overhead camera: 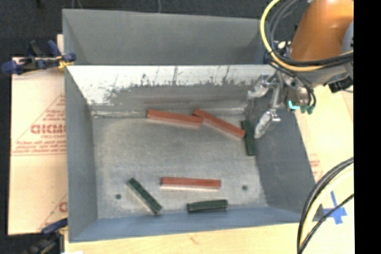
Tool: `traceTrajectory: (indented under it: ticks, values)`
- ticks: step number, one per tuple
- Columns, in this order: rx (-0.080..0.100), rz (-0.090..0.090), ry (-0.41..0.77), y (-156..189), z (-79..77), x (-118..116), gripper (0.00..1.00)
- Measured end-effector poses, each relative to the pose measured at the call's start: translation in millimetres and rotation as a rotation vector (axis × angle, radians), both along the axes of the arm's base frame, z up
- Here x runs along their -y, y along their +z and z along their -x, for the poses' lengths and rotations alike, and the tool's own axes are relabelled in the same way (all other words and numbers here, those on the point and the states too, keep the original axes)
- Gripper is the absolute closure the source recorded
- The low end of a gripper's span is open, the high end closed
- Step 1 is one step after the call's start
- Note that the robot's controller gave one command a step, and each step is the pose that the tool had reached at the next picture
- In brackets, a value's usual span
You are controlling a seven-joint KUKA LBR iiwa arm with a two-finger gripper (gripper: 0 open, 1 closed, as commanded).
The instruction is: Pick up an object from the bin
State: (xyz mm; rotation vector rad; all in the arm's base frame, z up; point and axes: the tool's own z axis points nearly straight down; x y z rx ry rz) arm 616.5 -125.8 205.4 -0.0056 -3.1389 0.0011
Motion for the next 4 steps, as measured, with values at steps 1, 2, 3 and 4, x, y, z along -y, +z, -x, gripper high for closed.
traceTrajectory:
  ticks: [1,2,3,4]
  values:
    - [0.008,0.001,0.002,4.8,-1.7,-0.3,0.00]
    - [0.012,0.000,-0.090,-60.4,-12.9,-2.0,0.00]
    - [0.003,-0.002,-0.138,-103.8,-13.5,-3.0,0.00]
    - [0.010,0.001,-0.092,-66.4,-14.0,-32.0,0.00]
